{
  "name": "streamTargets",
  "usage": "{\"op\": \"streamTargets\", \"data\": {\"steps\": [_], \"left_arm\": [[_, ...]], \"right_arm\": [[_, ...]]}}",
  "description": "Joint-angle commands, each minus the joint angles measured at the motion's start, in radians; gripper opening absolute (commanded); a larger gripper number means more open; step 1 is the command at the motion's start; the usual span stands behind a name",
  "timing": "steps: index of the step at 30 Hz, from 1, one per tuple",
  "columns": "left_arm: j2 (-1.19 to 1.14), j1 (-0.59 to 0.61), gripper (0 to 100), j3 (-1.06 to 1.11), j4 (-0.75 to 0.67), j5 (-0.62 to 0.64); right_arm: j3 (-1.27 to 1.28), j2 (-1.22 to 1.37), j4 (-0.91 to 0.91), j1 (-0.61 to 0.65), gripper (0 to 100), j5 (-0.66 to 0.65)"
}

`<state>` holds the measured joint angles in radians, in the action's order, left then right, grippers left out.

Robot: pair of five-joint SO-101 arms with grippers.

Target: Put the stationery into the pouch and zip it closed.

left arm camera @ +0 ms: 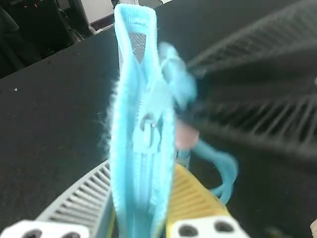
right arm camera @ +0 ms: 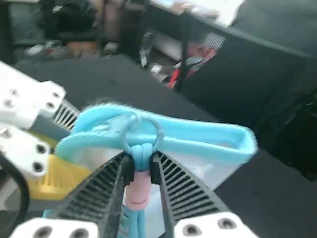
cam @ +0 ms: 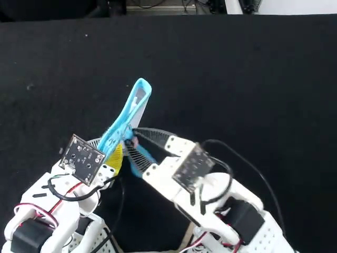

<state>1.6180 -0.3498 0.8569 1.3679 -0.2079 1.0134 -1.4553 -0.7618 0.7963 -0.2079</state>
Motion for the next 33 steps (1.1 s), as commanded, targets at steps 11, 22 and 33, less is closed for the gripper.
{"op": "streamTargets", "data": {"steps": [11, 22, 33], "left_arm": [[-0.011, -0.005, 3, -0.005, 0.023, -0.011], [-0.011, -0.005, 3, -0.013, 0.043, -0.011], [-0.011, -0.005, 3, -0.013, 0.044, -0.011]], "right_arm": [[0.047, -0.068, 0.048, -0.189, 1.0, 0.008], [-0.065, -0.070, -0.121, -0.215, 6.8, 0.008], [-0.008, -0.067, -0.080, 0.140, 18.8, 0.008]]}}
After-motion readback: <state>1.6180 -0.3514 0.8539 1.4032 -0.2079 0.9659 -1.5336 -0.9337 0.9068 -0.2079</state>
